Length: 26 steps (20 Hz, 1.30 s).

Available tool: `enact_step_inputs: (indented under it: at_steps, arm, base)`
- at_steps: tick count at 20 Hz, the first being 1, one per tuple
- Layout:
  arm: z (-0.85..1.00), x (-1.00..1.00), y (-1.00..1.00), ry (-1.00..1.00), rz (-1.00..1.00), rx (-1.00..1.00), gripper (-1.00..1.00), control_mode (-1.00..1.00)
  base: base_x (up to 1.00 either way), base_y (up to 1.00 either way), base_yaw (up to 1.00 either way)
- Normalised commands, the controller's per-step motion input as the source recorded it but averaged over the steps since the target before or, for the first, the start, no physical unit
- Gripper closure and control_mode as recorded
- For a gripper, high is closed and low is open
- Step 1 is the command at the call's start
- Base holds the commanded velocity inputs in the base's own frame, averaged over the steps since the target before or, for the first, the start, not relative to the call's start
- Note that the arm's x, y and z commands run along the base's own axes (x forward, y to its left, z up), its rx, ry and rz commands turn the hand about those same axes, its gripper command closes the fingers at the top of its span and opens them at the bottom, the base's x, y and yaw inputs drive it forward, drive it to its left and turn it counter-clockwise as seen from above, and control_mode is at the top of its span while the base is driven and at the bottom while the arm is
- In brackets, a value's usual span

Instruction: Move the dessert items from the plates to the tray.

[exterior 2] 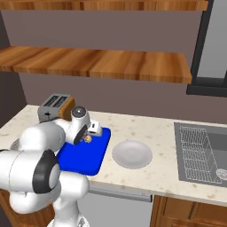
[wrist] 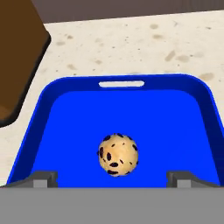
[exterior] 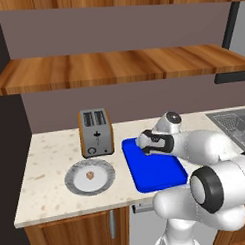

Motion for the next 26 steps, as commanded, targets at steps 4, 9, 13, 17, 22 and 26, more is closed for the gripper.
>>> enact_step_inputs:
  at_steps: [4, 9, 13, 17, 22, 26]
  arm:
    - [0.45, -0.51, 0.19, 0.01, 0.0, 0.0, -1.0, -1.0]
    - [0.41, -0.46, 0.37, 0.07, 0.0, 0.0, -1.0, -1.0]
    - [0.24, -0.45, 0.54, 0.09, 0.0, 0.0, -1.0, -1.0]
    - [0.05, -0.41, 0.62, 0.08, 0.0, 0.0, -1.0, -1.0]
    - [0.0, -0.36, 0.77, 0.06, 0.01, 0.0, -1.0, -1.0]
    - [0.0, -0.25, 0.89, 0.05, 0.02, 0.0, -1.0, -1.0]
  base:
    - [0.0, 0.0, 0.0]
    - [0.0, 0.0, 0.0]
    - [0.0, 0.0, 0.0]
    - [0.0, 0.0, 0.0]
    - [0.0, 0.0, 0.0]
    - [0.0, 0.0, 0.0]
